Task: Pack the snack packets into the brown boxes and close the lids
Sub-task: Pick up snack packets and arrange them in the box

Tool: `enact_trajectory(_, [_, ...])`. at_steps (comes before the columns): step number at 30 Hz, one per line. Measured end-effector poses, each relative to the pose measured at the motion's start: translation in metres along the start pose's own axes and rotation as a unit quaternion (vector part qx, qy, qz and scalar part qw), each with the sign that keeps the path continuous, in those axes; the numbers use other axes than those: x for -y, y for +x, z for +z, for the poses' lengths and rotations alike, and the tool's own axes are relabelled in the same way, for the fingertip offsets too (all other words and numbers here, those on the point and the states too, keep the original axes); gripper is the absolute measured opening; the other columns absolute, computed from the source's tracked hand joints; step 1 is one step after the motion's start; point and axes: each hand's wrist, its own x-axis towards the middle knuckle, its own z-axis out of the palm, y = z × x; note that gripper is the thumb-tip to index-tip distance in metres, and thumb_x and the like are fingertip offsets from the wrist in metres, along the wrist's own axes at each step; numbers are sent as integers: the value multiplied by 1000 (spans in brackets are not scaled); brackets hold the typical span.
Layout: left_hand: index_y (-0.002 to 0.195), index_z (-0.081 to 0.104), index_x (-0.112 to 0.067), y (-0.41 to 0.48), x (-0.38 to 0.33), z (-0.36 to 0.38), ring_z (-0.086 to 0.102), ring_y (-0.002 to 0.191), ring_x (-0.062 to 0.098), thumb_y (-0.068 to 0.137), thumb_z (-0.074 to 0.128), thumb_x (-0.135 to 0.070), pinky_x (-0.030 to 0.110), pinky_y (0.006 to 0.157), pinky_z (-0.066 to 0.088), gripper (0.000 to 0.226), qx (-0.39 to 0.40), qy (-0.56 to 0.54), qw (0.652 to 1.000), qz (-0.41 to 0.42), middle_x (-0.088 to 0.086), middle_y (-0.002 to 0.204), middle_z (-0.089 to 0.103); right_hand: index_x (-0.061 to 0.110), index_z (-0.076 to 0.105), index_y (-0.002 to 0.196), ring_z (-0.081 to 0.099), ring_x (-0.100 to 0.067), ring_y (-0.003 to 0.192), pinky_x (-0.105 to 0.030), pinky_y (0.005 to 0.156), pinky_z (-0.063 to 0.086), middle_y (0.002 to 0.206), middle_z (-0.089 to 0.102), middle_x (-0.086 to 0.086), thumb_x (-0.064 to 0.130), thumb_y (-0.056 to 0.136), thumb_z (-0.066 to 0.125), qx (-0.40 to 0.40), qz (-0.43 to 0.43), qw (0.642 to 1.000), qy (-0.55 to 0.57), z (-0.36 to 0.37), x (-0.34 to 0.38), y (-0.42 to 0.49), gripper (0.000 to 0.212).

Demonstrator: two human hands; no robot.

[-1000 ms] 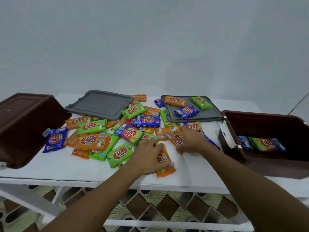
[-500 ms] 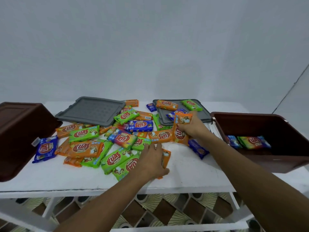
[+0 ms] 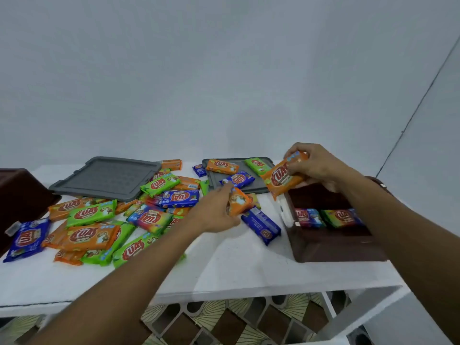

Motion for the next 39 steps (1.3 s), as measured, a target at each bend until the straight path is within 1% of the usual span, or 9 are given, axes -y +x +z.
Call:
enact_trajectory(2, [153,13,-24,13,-23,-12,40,134,23,78,74,-38,40,105,43,98,-7,-11,999,29,4,154,32,10,62,79,64,-20,61,-25,45,50,74,64,-10,-5,73,71,-24,13,999,-46,-33,-14,-2,18])
enact_trajectory(7, [151,15,-29,48,-96,-24,44,126,22,86,61,-42,36,97,43,81,-7,29,995,98,1,145,35,9,56,67,71,-27,75,-36,62,55,74,69,-11,8,73,76,-4,58,982,-178,-101,-57,0,21])
enact_trajectory(11, [149,20,-23,78,-159,-12,49,115,22,97,44,-33,35,89,40,58,29,22,991,126,5,139,41,17,66,102,68,-20,88,-37,77,58,97,70,-4,11,83,66,104,78,953,-273,-134,-94,-1,21])
enact_trajectory(15, [130,27,-16,108,-192,25,48,64,18,98,43,-17,33,57,37,36,121,20,984,126,7,80,54,26,71,106,64,-11,90,-28,77,56,99,69,4,2,85,53,213,73,911,-345,-147,-123,0,36])
enact_trajectory(17, [121,31,-15,119,-194,53,45,60,22,93,45,-9,35,56,36,32,184,25,978,101,12,76,52,28,70,106,61,-9,84,-21,68,51,87,64,11,-2,85,48,255,68,891,-370,-147,-139,0,43])
enact_trajectory(23, [123,48,-14,118,-194,107,52,78,21,88,54,-2,30,64,40,38,326,117,937,55,2,92,57,29,69,112,57,-24,96,-33,81,49,111,54,-3,7,88,59,309,-35,807,-503,-137,-180,5,35])
enact_trajectory(29, [115,68,-23,119,-173,112,58,107,22,88,55,-8,42,95,50,34,280,156,945,62,2,120,64,34,66,116,52,-25,102,-34,79,47,114,46,-2,13,92,48,352,-46,775,-523,-132,-183,6,37])
enact_trajectory(34, [106,71,-25,123,-171,115,60,104,20,87,54,-6,44,93,51,32,275,145,948,63,-1,116,65,33,68,112,48,-27,108,-39,89,48,121,49,-6,7,91,46,374,-51,773,-510,-131,-187,12,40])
enact_trajectory(39, [115,67,-27,123,-171,117,52,111,24,90,53,-11,45,91,50,34,241,177,952,69,1,125,56,37,67,112,55,-21,102,-35,77,51,122,52,1,11,91,52,314,-94,792,-516,-130,-188,13,36])
